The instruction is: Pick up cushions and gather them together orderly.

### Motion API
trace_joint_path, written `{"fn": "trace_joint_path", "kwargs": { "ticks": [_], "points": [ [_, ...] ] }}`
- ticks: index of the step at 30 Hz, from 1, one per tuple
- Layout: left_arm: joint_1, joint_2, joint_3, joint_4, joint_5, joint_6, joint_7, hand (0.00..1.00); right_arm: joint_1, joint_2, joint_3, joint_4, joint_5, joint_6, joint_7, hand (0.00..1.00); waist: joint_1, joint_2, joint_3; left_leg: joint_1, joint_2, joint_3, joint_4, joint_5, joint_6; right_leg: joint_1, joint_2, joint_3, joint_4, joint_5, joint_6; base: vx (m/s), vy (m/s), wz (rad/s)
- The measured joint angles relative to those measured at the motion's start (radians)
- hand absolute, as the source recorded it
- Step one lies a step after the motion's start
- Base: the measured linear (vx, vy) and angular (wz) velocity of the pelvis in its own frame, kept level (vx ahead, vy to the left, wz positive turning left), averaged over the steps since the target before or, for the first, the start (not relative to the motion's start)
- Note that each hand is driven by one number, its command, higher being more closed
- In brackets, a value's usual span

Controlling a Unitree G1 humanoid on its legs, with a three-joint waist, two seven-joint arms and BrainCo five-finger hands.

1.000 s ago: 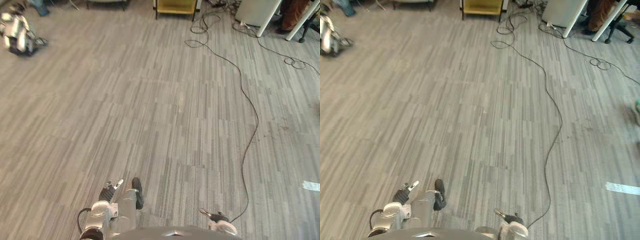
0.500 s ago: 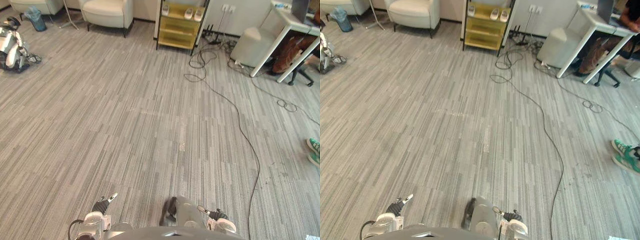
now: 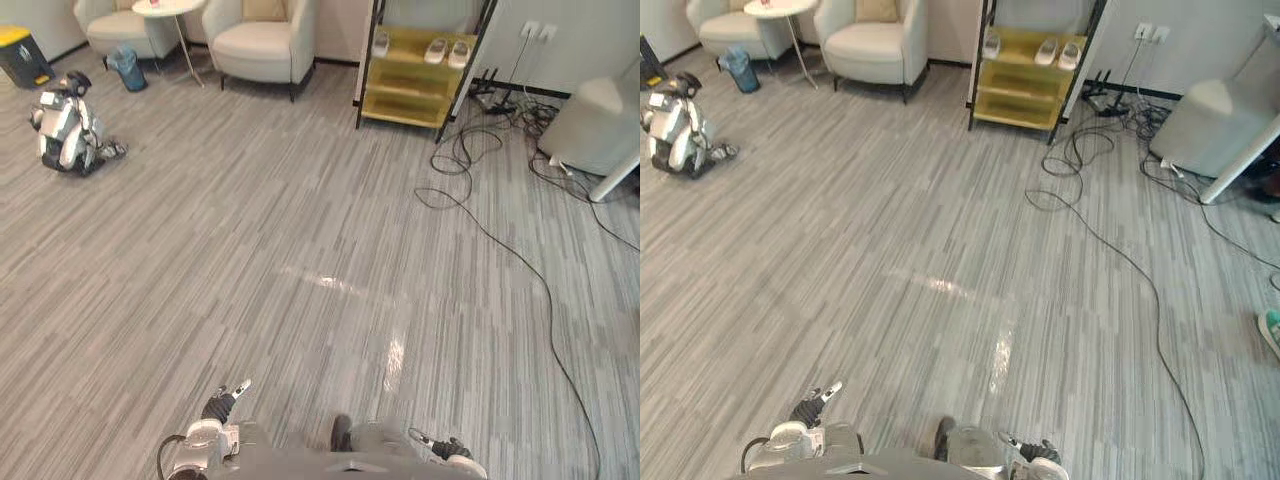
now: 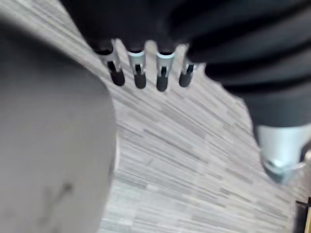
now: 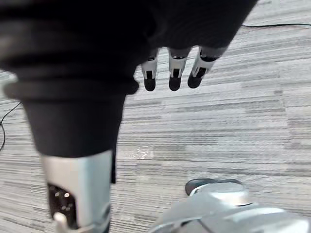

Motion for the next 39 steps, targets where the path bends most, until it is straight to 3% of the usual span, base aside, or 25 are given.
{"fn": "trace_joint_path", "kwargs": {
  "ticks": [3, 4, 5, 6, 7, 8, 9, 10, 13, 14, 16, 17, 18, 19, 21, 23, 25, 26, 27, 28, 29, 31, 34, 37, 39],
  "points": [
    [-0.003, -0.002, 0.000, -0.020, -0.002, -0.001, 0.001, 0.00, -0.004, 0.005, -0.011, -0.004, 0.008, -0.001, -0.001, 0.00, 0.019, -0.004, 0.003, -0.045, -0.060, 0.025, -0.318, -0.026, 0.001, 0.068, -0.023, 0.035, -0.036, -0.019, 0.025, 0.40, 0.062, -0.45],
    [-0.002, -0.007, 0.000, -0.031, -0.002, -0.004, 0.006, 0.00, -0.001, 0.010, -0.014, -0.018, 0.008, -0.001, 0.000, 0.00, 0.029, -0.011, 0.008, -0.047, -0.112, 0.015, -0.533, 0.010, -0.009, 0.101, -0.048, 0.062, -0.040, -0.049, 0.046, 0.40, 0.149, -0.43],
    [-0.002, -0.008, -0.002, -0.031, -0.002, -0.007, 0.007, 0.00, 0.000, 0.012, -0.018, -0.019, 0.008, -0.002, 0.000, 0.00, 0.030, -0.012, 0.008, -0.044, -0.133, -0.002, -0.631, 0.043, -0.018, 0.113, -0.058, 0.070, -0.044, -0.063, 0.053, 0.48, 0.218, -0.55],
    [0.002, -0.012, -0.001, -0.032, -0.010, -0.014, 0.006, 0.00, 0.004, 0.007, -0.017, -0.018, 0.008, -0.001, 0.000, 0.00, 0.037, -0.007, 0.006, -0.039, -0.146, -0.025, -0.770, 0.133, -0.019, 0.139, -0.065, 0.098, -0.045, -0.096, 0.079, 0.32, 0.179, -0.48],
    [0.002, -0.011, -0.001, -0.031, -0.017, -0.018, 0.007, 0.00, 0.004, 0.007, -0.014, -0.018, 0.008, -0.001, -0.001, 0.00, 0.045, -0.010, 0.005, -0.029, -0.148, -0.024, -0.768, 0.193, -0.023, 0.153, -0.067, 0.118, -0.048, -0.107, 0.090, 0.45, 0.258, -0.54],
    [0.002, -0.007, -0.001, -0.030, -0.020, -0.019, 0.007, 0.00, 0.004, 0.012, -0.009, -0.017, 0.008, -0.001, -0.001, 0.00, 0.050, -0.018, 0.001, -0.027, -0.157, -0.022, -0.768, 0.244, -0.002, 0.164, -0.074, 0.133, -0.057, -0.113, 0.098, 0.50, 0.247, -0.51],
    [0.000, 0.005, -0.001, -0.034, -0.021, -0.019, 0.006, 0.00, 0.003, 0.029, -0.004, -0.016, 0.005, 0.001, 0.000, 0.00, 0.050, -0.050, -0.013, -0.028, -0.185, -0.004, -0.737, 0.240, 0.040, 0.173, -0.101, 0.158, -0.062, -0.123, 0.104, 0.61, 0.261, -0.36],
    [-0.007, 0.022, -0.001, -0.033, -0.021, -0.019, 0.005, 0.00, 0.001, 0.049, -0.006, -0.016, 0.001, 0.004, 0.000, 0.00, 0.045, -0.082, -0.021, -0.051, -0.207, 0.002, -0.671, 0.184, 0.065, 0.179, -0.128, 0.179, -0.061, -0.114, 0.105, 0.51, 0.190, -0.20],
    [-0.009, 0.031, -0.001, -0.026, -0.021, -0.019, 0.006, 0.00, 0.007, 0.055, -0.009, -0.011, -0.004, 0.007, 0.001, 0.00, 0.056, -0.101, -0.038, -0.040, -0.228, 0.035, -0.589, 0.096, 0.102, 0.173, -0.163, 0.228, 0.014, -0.100, 0.112, 0.45, 0.213, -0.10],
    [-0.011, 0.031, -0.005, -0.013, -0.021, -0.019, 0.006, 0.00, 0.005, 0.053, -0.012, -0.005, -0.004, 0.007, 0.004, 0.00, 0.055, -0.100, -0.045, -0.023, -0.236, 0.039, -0.589, 0.069, 0.110, 0.135, -0.171, 0.246, 0.108, -0.092, 0.122, 0.40, 0.215, -0.24],
    [-0.015, 0.047, -0.034, 0.025, -0.021, -0.017, 0.006, 0.00, -0.004, 0.052, -0.048, 0.007, -0.005, 0.004, 0.011, 0.00, 0.045, -0.095, -0.038, 0.092, -0.265, 0.052, -0.647, 0.028, 0.112, -0.046, -0.218, 0.256, 0.572, 0.003, 0.204, 0.47, 0.213, -0.10],
    [-0.013, 0.062, -0.066, 0.043, -0.020, -0.013, 0.005, 0.00, 0.004, 0.047, -0.044, 0.021, -0.009, 0.008, 0.011, 0.00, 0.029, -0.093, -0.038, 0.172, -0.276, 0.051, -0.686, 0.024, 0.113, -0.095, -0.252, 0.200, 0.733, -0.001, 0.190, 0.47, 0.159, 0.12],
    [-0.010, 0.065, -0.077, 0.048, -0.020, -0.007, 0.006, 0.00, 0.018, 0.047, -0.041, 0.020, -0.014, 0.010, 0.011, 0.00, 0.023, -0.093, -0.039, 0.225, -0.282, 0.052, -0.722, 0.024, 0.113, -0.123, -0.274, 0.143, 0.801, -0.020, 0.159, 0.31, 0.087, 0.13],
    [-0.007, 0.066, -0.079, 0.050, -0.020, -0.006, 0.006, 0.00, 0.022, 0.047, -0.039, 0.019, -0.016, 0.007, 0.011, 0.00, 0.022, -0.092, -0.041, 0.246, -0.283, 0.052, -0.737, 0.024, 0.112, -0.137, -0.280, 0.120, 0.817, -0.026, 0.151, 0.25, 0.061, -0.02],
    [-0.002, 0.067, -0.086, 0.061, -0.020, -0.005, 0.006, 0.00, 0.018, 0.045, -0.040, 0.020, -0.037, 0.006, 0.011, 0.00, 0.022, -0.089, -0.042, 0.341, -0.280, 0.057, -0.810, 0.027, 0.108, -0.206, -0.286, -0.008, 0.725, -0.107, 0.133, 0.34, 0.032, -0.03],
    [-0.002, 0.067, -0.085, 0.061, -0.021, -0.004, 0.006, 0.00, 0.011, 0.042, -0.041, 0.020, -0.040, 0.006, 0.012, 0.00, 0.020, -0.087, -0.042, 0.361, -0.274, 0.054, -0.814, 0.018, 0.092, -0.242, -0.265, -0.050, 0.574, -0.121, 0.118, 0.34, -0.071, 0.06],
    [0.000, 0.067, -0.081, 0.061, -0.021, -0.004, 0.006, 0.00, 0.009, 0.043, -0.042, 0.022, -0.042, 0.009, 0.013, 0.00, 0.021, -0.088, -0.041, 0.378, -0.263, 0.051, -0.812, -0.002, 0.060, -0.253, -0.203, -0.049, 0.304, -0.040, 0.082, 0.33, -0.130, 0.04],
    [0.002, 0.071, -0.077, 0.060, -0.021, -0.005, 0.006, 0.00, 0.015, 0.049, -0.038, 0.024, -0.042, 0.010, 0.013, 0.00, 0.023, -0.106, -0.044, 0.390, -0.276, 0.049, -0.813, -0.013, 0.042, -0.246, -0.185, -0.038, 0.187, 0.090, 0.062, 0.30, -0.167, -0.09],
    [-0.004, 0.060, -0.066, 0.064, -0.021, -0.004, 0.007, 0.00, 0.012, 0.042, -0.041, 0.029, -0.043, 0.012, 0.022, 0.00, 0.024, -0.092, -0.042, 0.408, -0.267, 0.039, -0.815, -0.029, 0.031, -0.244, -0.170, -0.025, 0.196, 0.101, 0.035, 0.28, -0.163, -0.14],
    [0.000, 0.047, -0.068, 0.070, -0.020, -0.006, 0.007, 0.00, 0.014, 0.030, -0.041, 0.031, -0.044, 0.012, 0.026, 0.00, 0.022, -0.062, -0.046, 0.410, -0.244, 0.033, -0.816, -0.029, 0.030, -0.235, -0.151, -0.025, 0.188, 0.097, 0.032, 0.20, -0.137, -0.16],
    [0.001, 0.036, -0.068, 0.075, -0.020, -0.006, 0.006, 0.00, 0.016, 0.024, -0.041, 0.029, -0.044, 0.012, 0.028, 0.00, 0.020, -0.058, -0.047, 0.408, -0.237, 0.029, -0.820, -0.031, 0.028, -0.233, -0.139, -0.026, 0.170, 0.092, 0.034, 0.21, -0.157, -0.17],
    [0.000, 0.001, -0.054, 0.088, -0.020, -0.006, 0.005, 0.00, 0.020, 0.009, -0.048, 0.034, -0.043, 0.013, 0.028, 0.00, 0.018, -0.013, -0.058, 0.408, -0.205, 0.013, -0.845, -0.027, 0.021, -0.213, -0.090, -0.034, 0.101, 0.085, 0.032, 0.20, -0.181, -0.08],
    [-0.001, 0.003, -0.046, 0.090, -0.020, -0.006, 0.003, 0.00, 0.020, 0.008, -0.050, 0.061, -0.042, 0.010, 0.028, 0.00, 0.015, -0.013, -0.057, 0.404, -0.178, -0.021, -0.814, -0.024, 0.016, -0.158, -0.063, -0.059, 0.037, 0.082, 0.037, 0.07, -0.120, 0.25],
    [-0.008, 0.024, -0.047, 0.087, -0.019, -0.007, -0.002, 0.00, 0.020, 0.013, -0.048, 0.064, -0.038, 0.005, 0.028, 0.00, 0.024, -0.037, -0.055, 0.315, -0.159, -0.032, -0.615, -0.026, 0.012, -0.109, -0.055, -0.067, -0.028, 0.081, 0.035, 0.00, -0.068, 0.17],
    [-0.010, 0.024, -0.047, 0.081, -0.019, -0.007, -0.002, 0.00, 0.021, 0.013, -0.048, 0.064, -0.033, 0.006, 0.028, 0.00, 0.024, -0.034, -0.053, 0.260, -0.143, -0.030, -0.499, -0.024, 0.003, -0.098, -0.050, -0.066, -0.041, 0.082, 0.035, 0.02, -0.015, 0.09]
  ]
}}
